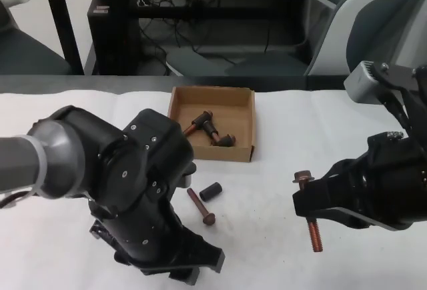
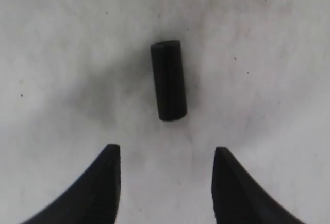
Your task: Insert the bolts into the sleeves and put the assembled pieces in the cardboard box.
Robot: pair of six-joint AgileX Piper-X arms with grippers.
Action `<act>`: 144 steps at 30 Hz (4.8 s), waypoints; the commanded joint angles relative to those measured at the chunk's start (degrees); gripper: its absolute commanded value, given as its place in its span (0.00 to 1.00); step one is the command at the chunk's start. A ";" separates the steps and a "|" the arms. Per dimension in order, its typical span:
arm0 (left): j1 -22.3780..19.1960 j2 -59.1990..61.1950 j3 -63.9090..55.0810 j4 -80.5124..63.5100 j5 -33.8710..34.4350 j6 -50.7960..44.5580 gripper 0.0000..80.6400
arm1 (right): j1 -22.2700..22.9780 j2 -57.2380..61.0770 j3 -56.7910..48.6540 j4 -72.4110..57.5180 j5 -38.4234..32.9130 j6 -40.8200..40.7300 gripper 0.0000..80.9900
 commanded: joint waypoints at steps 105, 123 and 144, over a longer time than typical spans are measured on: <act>5.14 -21.64 5.02 -22.54 12.58 5.25 0.02 | 0.00 10.02 2.73 -30.16 1.33 4.22 0.01; 13.34 -27.98 13.16 -27.25 26.45 12.55 0.02 | -3.24 22.71 -7.76 -36.81 1.25 5.73 0.01; 13.53 -20.46 10.80 -28.91 26.72 5.33 0.02 | -3.13 22.71 -9.55 -39.39 -5.13 5.94 0.01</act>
